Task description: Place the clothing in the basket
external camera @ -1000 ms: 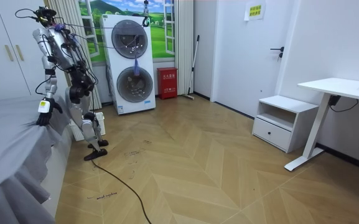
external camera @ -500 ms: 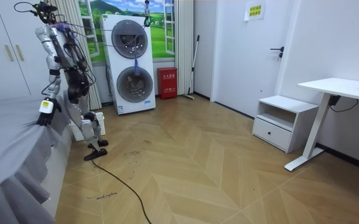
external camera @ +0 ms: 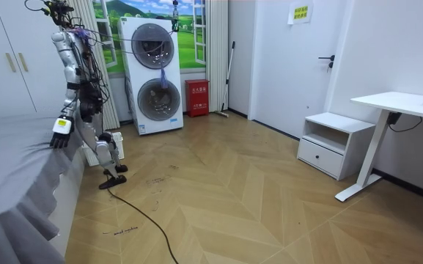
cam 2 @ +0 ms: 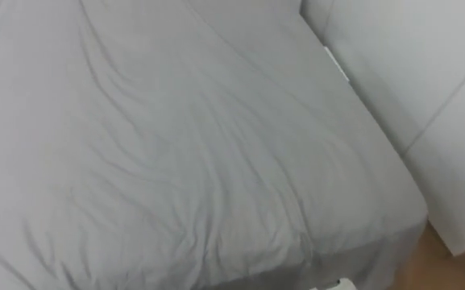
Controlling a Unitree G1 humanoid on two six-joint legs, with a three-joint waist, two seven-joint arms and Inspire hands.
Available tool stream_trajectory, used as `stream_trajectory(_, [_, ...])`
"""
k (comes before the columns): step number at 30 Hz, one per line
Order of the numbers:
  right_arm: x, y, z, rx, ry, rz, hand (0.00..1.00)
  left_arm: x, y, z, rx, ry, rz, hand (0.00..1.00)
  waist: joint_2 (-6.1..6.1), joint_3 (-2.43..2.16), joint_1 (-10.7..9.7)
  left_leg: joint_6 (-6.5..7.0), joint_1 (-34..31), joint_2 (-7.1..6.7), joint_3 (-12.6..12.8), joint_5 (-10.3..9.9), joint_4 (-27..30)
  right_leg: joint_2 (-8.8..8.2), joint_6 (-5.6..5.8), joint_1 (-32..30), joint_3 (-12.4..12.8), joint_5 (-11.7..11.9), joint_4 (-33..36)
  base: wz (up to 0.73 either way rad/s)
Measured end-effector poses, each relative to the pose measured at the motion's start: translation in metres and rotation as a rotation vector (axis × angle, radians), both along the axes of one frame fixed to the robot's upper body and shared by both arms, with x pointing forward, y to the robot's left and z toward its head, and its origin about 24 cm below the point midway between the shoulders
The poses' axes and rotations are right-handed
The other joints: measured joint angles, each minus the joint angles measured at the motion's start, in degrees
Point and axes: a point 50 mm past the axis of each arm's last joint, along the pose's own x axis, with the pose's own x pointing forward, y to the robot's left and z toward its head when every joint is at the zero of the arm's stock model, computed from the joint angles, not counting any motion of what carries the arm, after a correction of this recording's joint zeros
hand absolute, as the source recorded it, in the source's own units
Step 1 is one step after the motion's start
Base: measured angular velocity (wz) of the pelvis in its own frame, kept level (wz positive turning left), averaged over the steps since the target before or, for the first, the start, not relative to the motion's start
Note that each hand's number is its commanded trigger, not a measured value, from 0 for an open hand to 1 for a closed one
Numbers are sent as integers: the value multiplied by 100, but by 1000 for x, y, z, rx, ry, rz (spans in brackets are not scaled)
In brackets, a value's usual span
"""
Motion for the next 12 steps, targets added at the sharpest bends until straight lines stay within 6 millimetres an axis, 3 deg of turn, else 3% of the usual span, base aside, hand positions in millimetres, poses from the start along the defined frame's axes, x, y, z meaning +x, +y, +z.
stream_trajectory(5, [15,3,1,-3,-19,94,0,-2,1,0,-12,-3,65,0,-5,11,290,5,53,-7,-79,-30,-3,1,5,76,-65,-3,-3,10])
stream_trajectory(12, [25,11,1,12,-12,218,0,-2,2,-1,-8,6,58,0,-54,20,302,3,144,-87,-345,-49,16,-9,23,315,-317,-52,-93,17])
